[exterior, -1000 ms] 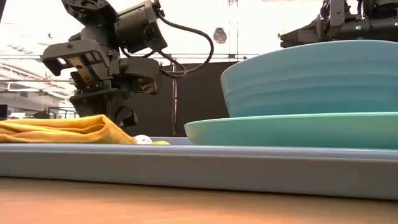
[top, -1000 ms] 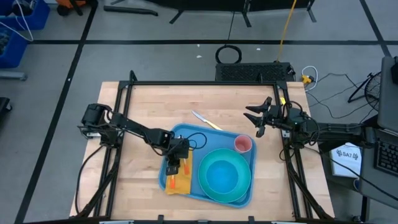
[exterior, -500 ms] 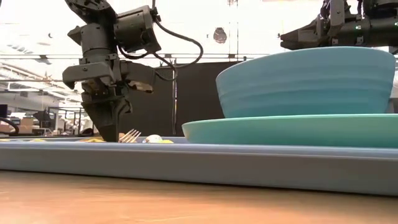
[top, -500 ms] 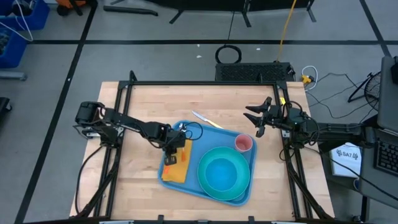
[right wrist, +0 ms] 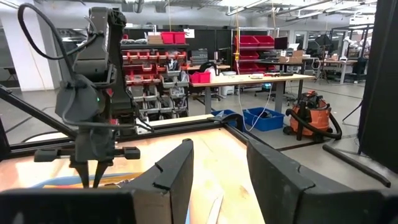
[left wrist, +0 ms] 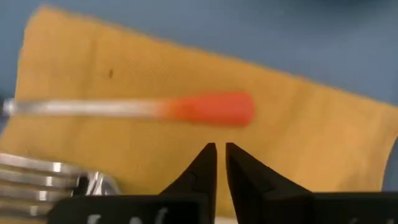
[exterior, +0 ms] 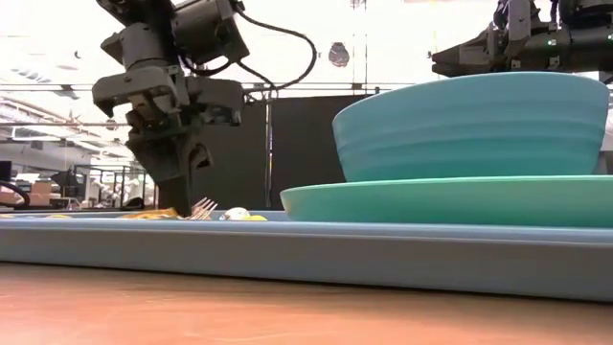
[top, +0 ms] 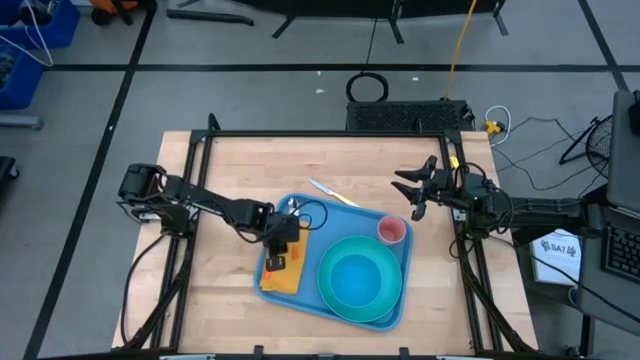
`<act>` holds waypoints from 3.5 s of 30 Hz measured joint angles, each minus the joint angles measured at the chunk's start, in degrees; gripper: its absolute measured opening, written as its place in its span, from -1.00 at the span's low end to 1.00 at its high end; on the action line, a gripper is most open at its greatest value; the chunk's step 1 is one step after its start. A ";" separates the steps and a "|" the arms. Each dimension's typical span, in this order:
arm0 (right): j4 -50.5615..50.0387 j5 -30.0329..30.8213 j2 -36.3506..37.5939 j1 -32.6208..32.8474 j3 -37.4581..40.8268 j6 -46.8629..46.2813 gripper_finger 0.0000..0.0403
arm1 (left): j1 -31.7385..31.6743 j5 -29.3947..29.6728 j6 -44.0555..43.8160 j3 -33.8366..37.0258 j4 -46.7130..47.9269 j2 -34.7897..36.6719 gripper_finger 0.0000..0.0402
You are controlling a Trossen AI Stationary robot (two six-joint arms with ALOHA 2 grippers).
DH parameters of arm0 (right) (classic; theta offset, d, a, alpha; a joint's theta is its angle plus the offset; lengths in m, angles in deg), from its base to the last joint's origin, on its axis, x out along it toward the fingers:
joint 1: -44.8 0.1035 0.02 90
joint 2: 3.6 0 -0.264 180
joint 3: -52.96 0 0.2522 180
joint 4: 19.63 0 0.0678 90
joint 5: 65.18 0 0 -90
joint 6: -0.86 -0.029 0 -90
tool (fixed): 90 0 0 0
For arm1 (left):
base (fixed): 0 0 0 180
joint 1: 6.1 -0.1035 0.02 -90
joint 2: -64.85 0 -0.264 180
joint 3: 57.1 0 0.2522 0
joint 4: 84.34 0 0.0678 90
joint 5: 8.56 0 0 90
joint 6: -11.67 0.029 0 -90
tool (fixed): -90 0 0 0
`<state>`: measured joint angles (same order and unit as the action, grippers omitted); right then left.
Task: Set up tray
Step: Put the orange spoon on top of the yellow table napkin
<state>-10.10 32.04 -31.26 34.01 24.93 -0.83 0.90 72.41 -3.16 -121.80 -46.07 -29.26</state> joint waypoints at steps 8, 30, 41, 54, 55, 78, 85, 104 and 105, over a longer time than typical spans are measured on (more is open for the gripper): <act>0.00 0.11 -0.02 0.00 0.00 0.43 -0.30 | -3.28 10.13 7.50 -5.94 8.07 0.11 -0.47; -0.02 0.18 -0.07 0.00 0.00 1.53 -0.30 | -27.29 1.14 24.89 -8.31 7.65 -0.52 -0.24; 0.00 0.20 -0.07 0.00 0.00 2.38 -0.30 | -27.12 1.29 25.26 -8.31 8.02 -1.48 -0.24; 0.02 0.20 -0.07 0.00 0.00 2.38 -0.30 | -25.97 -4.55 25.76 -8.22 6.74 -6.86 -0.24; 0.03 0.20 -0.07 0.00 0.00 2.38 -0.30 | -25.98 -5.51 26.15 -8.22 6.73 -6.91 -0.24; 0.04 0.20 -0.07 -0.01 0.00 2.54 -0.30 | -26.97 -9.05 30.57 -8.26 5.42 -6.88 -0.98; 0.04 0.20 -0.07 -0.01 0.00 2.60 -0.30 | -26.99 -8.97 29.19 -8.26 2.94 -6.88 -0.89; 0.02 0.20 -0.07 -0.02 0.00 2.80 -0.30 | -27.41 -11.75 31.49 -8.28 -1.06 -6.82 -0.28; 0.02 0.20 -0.06 -0.02 0.00 2.81 -0.30 | -27.63 -11.94 31.70 -8.31 -1.05 -6.80 -0.28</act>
<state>-10.08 32.24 -31.32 33.99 24.93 1.97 -26.72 60.47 28.54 -130.11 -47.12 -36.05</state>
